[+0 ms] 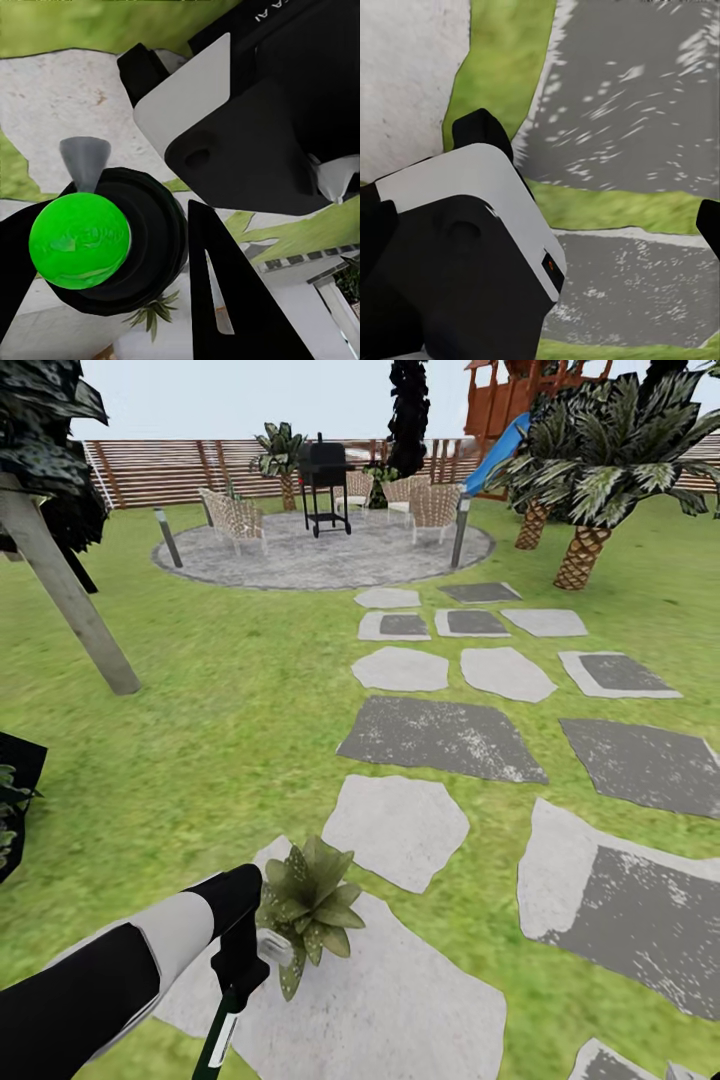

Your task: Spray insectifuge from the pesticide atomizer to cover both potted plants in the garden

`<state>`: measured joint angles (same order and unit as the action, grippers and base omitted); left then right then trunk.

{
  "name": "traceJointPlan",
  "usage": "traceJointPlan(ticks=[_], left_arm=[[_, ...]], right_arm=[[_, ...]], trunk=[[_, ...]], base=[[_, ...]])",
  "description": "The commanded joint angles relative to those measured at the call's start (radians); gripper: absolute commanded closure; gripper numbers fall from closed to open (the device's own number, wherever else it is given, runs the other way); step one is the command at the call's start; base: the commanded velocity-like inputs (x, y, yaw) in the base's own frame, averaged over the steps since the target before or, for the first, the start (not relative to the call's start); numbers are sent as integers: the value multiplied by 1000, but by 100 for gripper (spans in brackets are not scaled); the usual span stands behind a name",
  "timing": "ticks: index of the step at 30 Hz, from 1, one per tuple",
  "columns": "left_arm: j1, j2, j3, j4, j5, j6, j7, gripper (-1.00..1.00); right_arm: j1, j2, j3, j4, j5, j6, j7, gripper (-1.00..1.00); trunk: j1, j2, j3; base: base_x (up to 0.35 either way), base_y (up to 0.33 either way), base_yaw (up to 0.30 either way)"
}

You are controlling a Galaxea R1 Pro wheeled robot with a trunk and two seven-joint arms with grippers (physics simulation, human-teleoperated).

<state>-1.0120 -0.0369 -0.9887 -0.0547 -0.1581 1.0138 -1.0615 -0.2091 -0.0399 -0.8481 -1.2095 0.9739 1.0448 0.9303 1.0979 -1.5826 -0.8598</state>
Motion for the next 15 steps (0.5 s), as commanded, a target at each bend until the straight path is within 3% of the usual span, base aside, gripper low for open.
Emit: traceJointPlan(ticks=[1,5,10,15], left_arm=[[0,0,3,-2,-11,5,-9,100],[0,-1,4,-3,-11,5,-8,100],[0,-3,4,-4,-11,5,-8,100],[0,-3,4,-4,-11,5,-8,100]], right_arm=[[-1,0,-1,-1,9,2,11,-100],[-1,0,-2,-1,9,2,11,-100],[-1,0,-2,-1,9,2,10,-100],[-1,0,-1,-1,9,2,10,-100]], trunk=[[0,0,0],[0,0,0],[0,0,-3],[0,0,-7]], base=[[0,0,0],[0,0,10],[0,-17,166],[0,-259,203]])
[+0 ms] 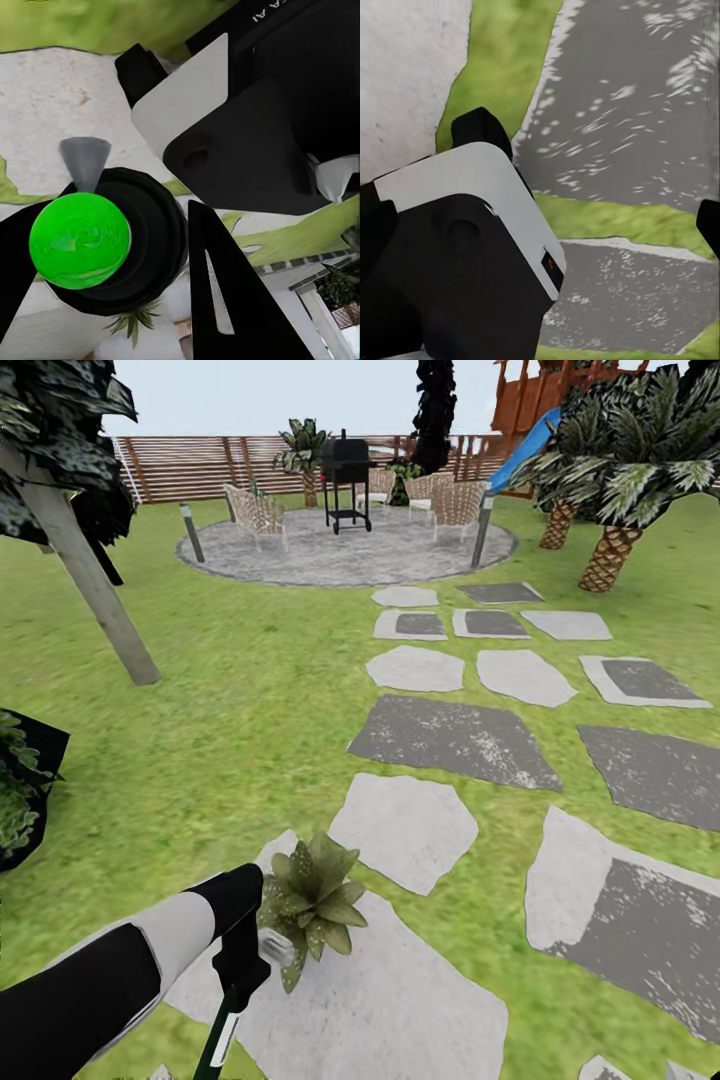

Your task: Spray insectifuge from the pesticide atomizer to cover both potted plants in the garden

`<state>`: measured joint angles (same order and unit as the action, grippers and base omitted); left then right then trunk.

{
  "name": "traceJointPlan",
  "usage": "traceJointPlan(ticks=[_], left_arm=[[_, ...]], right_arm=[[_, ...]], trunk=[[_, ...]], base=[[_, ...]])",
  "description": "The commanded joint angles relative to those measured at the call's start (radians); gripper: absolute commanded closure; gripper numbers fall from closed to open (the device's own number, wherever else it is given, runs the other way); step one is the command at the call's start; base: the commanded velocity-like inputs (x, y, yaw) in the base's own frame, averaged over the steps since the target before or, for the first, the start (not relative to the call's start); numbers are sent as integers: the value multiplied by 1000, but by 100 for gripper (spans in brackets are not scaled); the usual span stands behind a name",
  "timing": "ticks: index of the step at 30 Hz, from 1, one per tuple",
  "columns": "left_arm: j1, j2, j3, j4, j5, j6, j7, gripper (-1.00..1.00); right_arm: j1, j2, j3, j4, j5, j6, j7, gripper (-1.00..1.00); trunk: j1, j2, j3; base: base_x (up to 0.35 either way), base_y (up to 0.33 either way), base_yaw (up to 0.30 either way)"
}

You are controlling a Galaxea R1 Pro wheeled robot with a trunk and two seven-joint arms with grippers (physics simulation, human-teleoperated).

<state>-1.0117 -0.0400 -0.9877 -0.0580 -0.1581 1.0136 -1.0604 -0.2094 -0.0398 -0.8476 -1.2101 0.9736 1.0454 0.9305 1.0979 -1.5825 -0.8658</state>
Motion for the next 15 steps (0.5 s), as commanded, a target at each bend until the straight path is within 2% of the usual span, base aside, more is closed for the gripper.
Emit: traceJointPlan(ticks=[1,6,15], left_arm=[[-1,-1,3,0,-11,5,-8,100],[-1,-2,4,0,-9,5,-8,100],[-1,-3,31,0,-9,6,-7,100]], right_arm=[[-1,0,-1,0,10,2,10,-100],[-1,0,-2,0,10,2,11,-100],[-1,0,-1,0,9,2,11,-100]], trunk=[[0,0,-1],[0,0,-1],[0,0,-8]], base=[[0,-336,71],[-34,-340,18],[-3,-299,187]])
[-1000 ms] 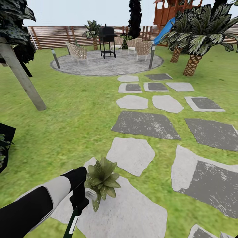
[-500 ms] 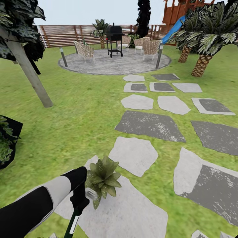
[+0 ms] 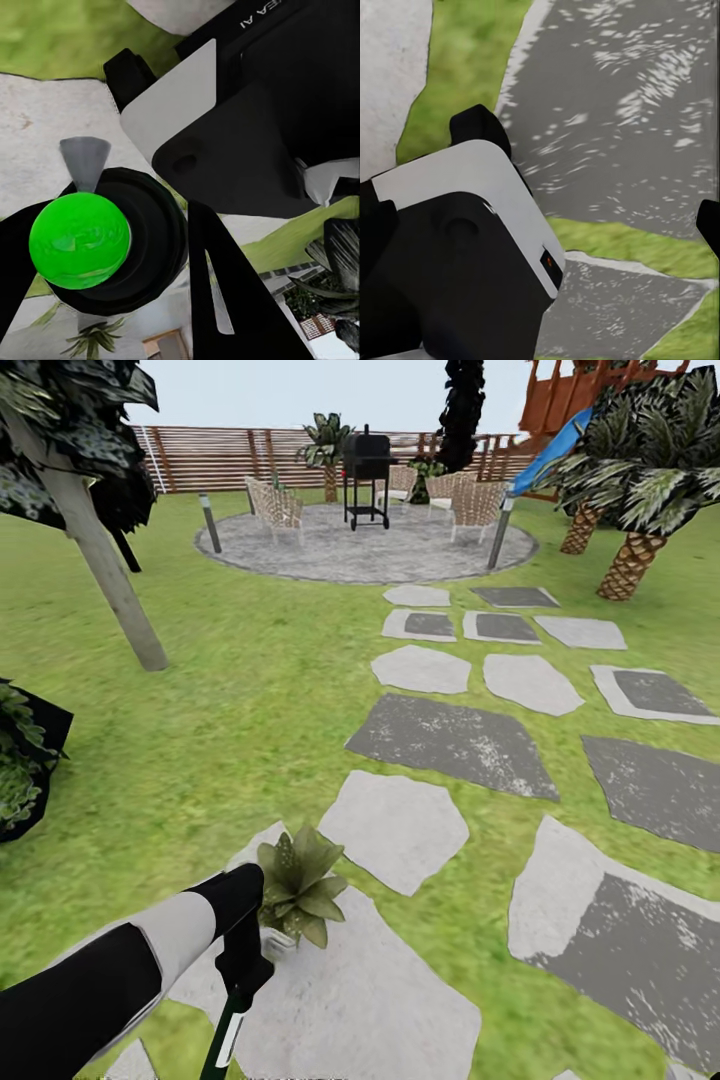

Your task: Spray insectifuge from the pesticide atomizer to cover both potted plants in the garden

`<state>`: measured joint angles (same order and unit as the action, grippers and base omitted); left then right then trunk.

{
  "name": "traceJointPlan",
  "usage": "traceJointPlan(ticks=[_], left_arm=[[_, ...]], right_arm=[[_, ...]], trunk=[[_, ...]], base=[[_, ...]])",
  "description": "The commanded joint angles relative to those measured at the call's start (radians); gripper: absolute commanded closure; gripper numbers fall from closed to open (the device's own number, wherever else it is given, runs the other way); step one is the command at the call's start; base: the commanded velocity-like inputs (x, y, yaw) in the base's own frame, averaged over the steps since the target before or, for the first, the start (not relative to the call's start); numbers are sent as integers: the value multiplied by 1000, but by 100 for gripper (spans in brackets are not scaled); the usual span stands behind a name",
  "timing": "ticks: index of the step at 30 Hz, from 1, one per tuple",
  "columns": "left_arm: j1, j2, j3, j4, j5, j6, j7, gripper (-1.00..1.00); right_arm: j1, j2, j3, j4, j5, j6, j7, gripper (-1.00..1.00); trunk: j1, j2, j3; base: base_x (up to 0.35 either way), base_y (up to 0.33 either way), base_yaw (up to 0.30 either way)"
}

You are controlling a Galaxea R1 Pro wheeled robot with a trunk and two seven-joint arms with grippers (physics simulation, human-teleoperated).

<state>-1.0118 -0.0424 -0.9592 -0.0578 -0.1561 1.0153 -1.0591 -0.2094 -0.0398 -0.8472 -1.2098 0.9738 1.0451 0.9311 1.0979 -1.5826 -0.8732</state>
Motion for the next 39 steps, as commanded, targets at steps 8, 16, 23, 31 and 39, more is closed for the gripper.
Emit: traceJointPlan(ticks=[8,16,23,31,39], left_arm=[[-1,0,5,0,-11,5,-9,100],[-1,1,7,0,-11,5,-10,100],[-2,-1,8,1,-10,5,-10,100],[-2,-1,7,1,-11,5,-10,100],[-1,-1,7,3,-10,5,-10,100]], right_arm=[[-1,0,-1,0,9,2,9,-100],[-1,1,-1,1,9,2,9,-100],[-1,1,-1,7,9,2,9,-100],[-1,1,-1,43,9,2,9,-100],[-1,1,-1,44,9,2,11,-100]], trunk=[[0,0,-8],[0,0,-15],[0,0,-21],[0,0,-28],[0,0,-31]], base=[[0,-31,208],[0,0,208],[11,0,207],[177,-148,206],[11,-49,79]])
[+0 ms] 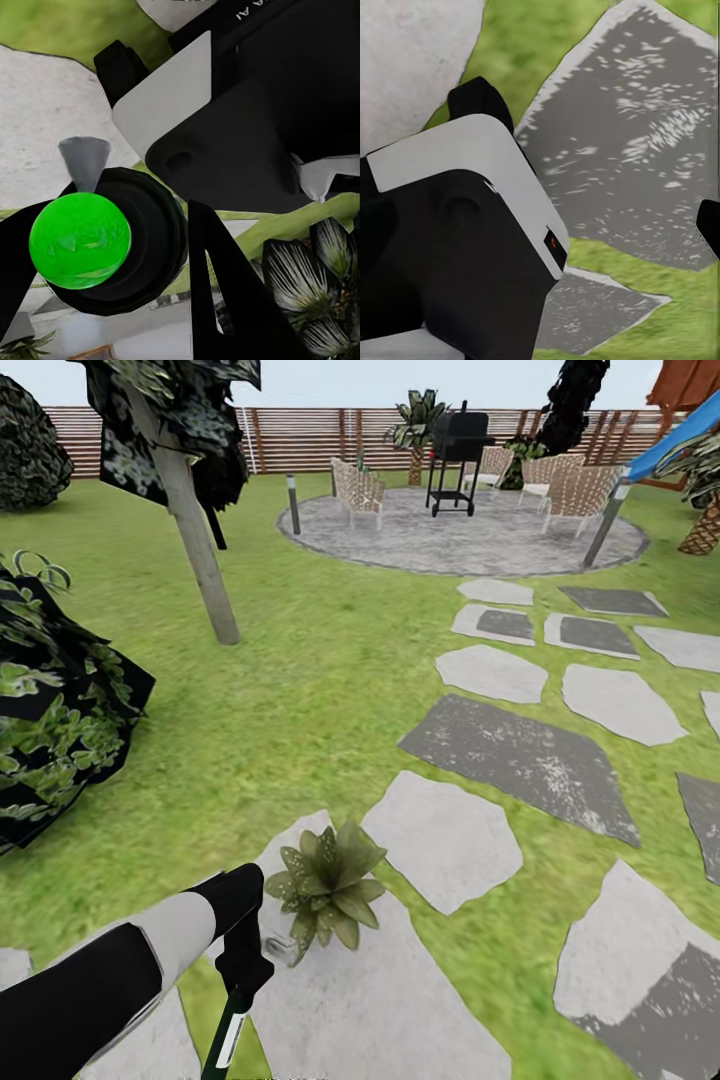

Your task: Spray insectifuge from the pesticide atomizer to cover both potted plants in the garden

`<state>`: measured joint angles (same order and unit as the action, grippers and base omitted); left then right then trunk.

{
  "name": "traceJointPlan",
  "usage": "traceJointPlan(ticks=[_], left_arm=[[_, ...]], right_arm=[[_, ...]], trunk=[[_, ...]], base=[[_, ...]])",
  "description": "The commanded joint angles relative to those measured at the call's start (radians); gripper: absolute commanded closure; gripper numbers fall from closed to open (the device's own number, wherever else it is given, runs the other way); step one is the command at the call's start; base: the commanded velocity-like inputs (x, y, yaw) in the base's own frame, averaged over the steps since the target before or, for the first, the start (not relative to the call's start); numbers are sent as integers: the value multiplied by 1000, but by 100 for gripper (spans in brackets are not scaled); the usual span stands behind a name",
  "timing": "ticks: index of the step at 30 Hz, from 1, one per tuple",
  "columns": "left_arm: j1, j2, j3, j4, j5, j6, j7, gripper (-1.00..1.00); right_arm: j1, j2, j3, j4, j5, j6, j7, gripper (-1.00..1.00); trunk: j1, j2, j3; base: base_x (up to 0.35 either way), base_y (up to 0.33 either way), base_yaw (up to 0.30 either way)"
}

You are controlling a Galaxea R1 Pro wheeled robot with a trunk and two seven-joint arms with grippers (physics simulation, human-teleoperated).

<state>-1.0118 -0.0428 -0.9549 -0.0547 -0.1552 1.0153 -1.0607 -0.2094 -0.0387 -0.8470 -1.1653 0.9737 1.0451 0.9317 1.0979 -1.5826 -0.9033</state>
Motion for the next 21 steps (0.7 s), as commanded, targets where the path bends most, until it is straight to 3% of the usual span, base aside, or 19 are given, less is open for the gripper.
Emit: traceJointPlan(ticks=[1,21], left_arm=[[-1,0,3,-1,-11,5,-9,100],[-1,0,4,0,-10,5,-9,100]], right_arm=[[-1,0,-1,-1,9,2,10,-100],[-1,0,-1,-1,9,2,10,-100]], trunk=[[0,0,-1],[0,0,-16]], base=[[0,-197,187],[10,-332,214]])
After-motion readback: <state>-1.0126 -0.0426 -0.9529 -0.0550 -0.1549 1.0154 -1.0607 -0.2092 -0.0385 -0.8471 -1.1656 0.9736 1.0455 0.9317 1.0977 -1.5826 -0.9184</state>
